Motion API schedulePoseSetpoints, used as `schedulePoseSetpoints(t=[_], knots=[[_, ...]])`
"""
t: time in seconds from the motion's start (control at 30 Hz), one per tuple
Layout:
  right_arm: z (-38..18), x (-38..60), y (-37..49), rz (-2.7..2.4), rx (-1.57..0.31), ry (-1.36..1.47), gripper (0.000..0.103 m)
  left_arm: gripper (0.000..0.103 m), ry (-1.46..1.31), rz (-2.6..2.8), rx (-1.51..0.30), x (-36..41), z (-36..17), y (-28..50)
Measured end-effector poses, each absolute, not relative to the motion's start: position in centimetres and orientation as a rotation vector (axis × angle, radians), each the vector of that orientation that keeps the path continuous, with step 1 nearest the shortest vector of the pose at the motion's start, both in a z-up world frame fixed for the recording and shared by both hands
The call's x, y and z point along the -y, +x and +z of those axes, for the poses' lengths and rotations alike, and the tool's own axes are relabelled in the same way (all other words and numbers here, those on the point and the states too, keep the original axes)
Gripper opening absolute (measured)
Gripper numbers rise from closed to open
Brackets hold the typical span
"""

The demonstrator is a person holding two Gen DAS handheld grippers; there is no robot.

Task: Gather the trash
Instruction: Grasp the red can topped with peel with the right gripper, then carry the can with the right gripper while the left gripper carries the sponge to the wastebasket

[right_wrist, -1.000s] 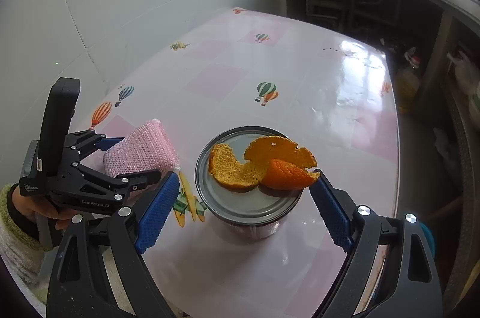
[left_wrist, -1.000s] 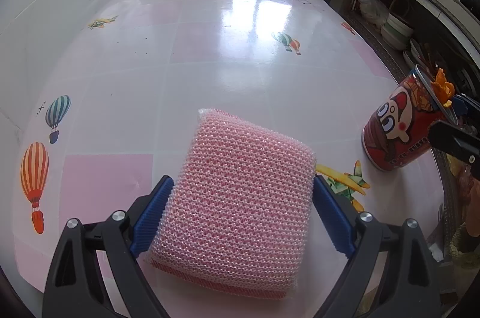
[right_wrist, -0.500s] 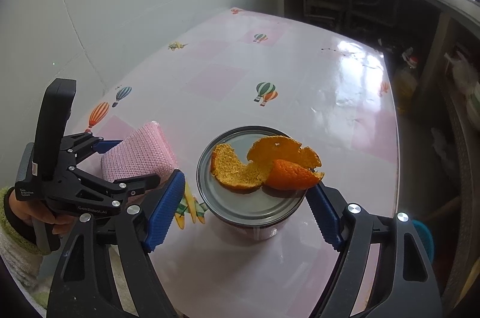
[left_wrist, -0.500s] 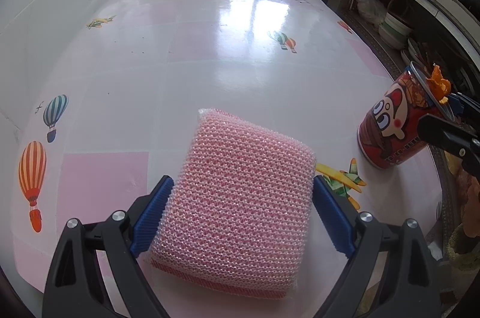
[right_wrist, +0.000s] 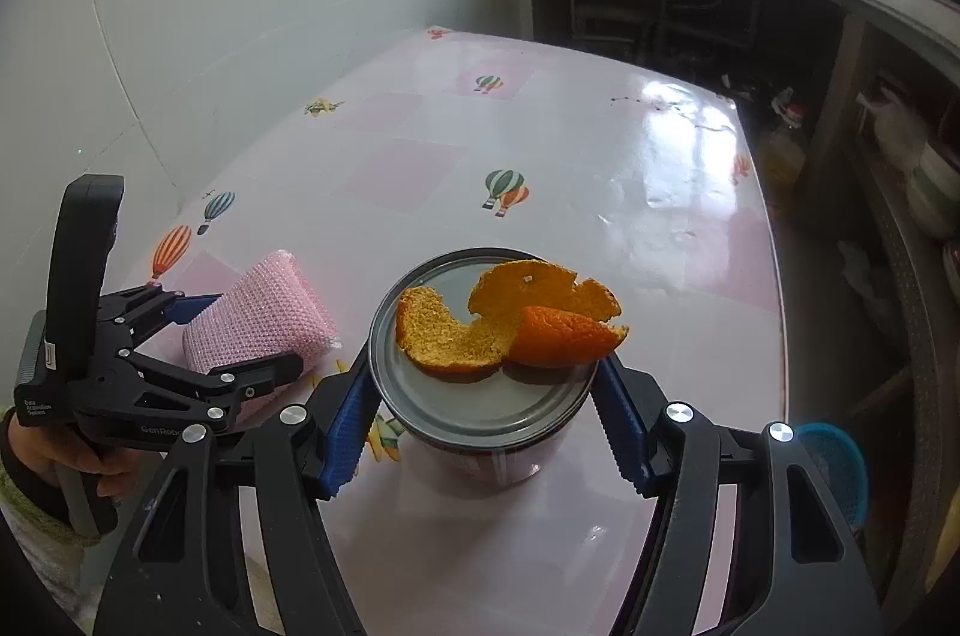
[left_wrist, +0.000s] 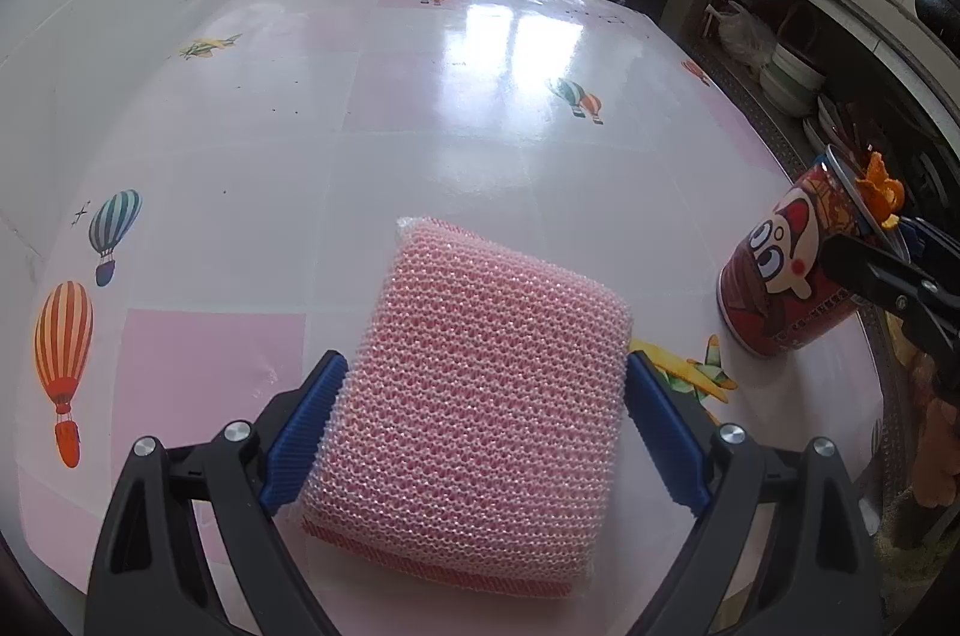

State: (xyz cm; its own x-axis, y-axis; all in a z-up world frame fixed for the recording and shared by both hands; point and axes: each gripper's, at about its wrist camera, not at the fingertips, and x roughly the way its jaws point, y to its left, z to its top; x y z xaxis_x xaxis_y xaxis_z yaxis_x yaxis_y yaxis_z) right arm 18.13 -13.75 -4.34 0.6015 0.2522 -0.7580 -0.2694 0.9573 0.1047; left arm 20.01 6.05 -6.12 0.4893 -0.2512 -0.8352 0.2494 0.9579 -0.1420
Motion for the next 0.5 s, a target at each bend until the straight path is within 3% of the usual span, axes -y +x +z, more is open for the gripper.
schedulePoseSetpoints(t=[0.5], knots=[[-2.6, 16.0, 14.6, 0.256, -0.771, 0.061, 0.062, 0.083, -0.072, -0.293, -0.984, -7.1, -3.6, 19.1]])
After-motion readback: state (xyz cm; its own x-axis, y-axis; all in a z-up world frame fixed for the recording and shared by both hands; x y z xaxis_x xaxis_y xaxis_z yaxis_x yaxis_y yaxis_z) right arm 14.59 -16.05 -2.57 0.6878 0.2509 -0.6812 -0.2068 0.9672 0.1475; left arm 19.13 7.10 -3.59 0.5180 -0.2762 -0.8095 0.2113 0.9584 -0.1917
